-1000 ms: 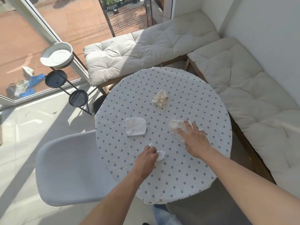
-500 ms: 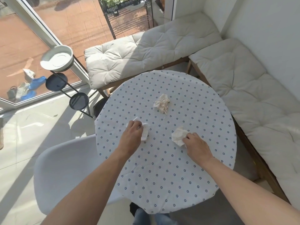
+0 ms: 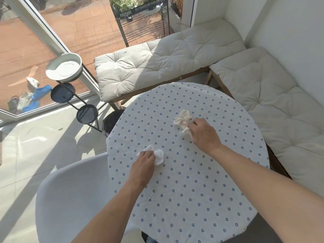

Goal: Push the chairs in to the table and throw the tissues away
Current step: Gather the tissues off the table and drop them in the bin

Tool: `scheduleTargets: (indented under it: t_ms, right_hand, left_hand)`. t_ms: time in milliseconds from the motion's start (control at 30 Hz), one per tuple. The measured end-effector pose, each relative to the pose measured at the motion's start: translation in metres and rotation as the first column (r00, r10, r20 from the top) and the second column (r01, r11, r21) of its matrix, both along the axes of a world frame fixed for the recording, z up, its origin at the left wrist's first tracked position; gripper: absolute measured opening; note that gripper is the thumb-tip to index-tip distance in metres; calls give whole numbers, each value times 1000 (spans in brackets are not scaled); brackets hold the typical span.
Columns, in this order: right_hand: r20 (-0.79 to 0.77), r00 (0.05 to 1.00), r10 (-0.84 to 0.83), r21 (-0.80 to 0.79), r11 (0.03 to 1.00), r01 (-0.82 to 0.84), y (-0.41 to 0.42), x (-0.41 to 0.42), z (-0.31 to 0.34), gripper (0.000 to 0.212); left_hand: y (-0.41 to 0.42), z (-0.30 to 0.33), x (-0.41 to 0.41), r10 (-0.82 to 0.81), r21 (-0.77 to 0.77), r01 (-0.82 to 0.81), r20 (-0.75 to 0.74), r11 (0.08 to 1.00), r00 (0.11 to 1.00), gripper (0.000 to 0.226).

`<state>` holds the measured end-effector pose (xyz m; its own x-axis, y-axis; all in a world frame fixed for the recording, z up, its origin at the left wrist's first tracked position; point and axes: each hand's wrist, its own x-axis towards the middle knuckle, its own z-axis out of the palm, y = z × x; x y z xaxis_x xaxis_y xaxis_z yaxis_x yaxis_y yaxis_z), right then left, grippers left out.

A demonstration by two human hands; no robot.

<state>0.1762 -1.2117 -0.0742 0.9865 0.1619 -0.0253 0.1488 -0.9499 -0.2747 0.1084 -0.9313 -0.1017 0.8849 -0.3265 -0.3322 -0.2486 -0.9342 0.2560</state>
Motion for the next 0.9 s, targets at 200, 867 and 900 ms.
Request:
scheduleTargets:
  t_ms: [200,867,900]
  right_hand:
    - [-130,991,-8,-76,997,-2,12,43,-21,34]
    - [-82,996,46,245,969,-24,86,37,0,30]
    - [-68,997,48,247,969,-29,96,43,4,31]
  left_hand:
    - [20,8,-3,16,-121,-3,101,993,995,19]
    - [113,76,65,-55,-23,62,211,998,976,34]
    - [123,79,75,-67,-25,74,220,997,973,33]
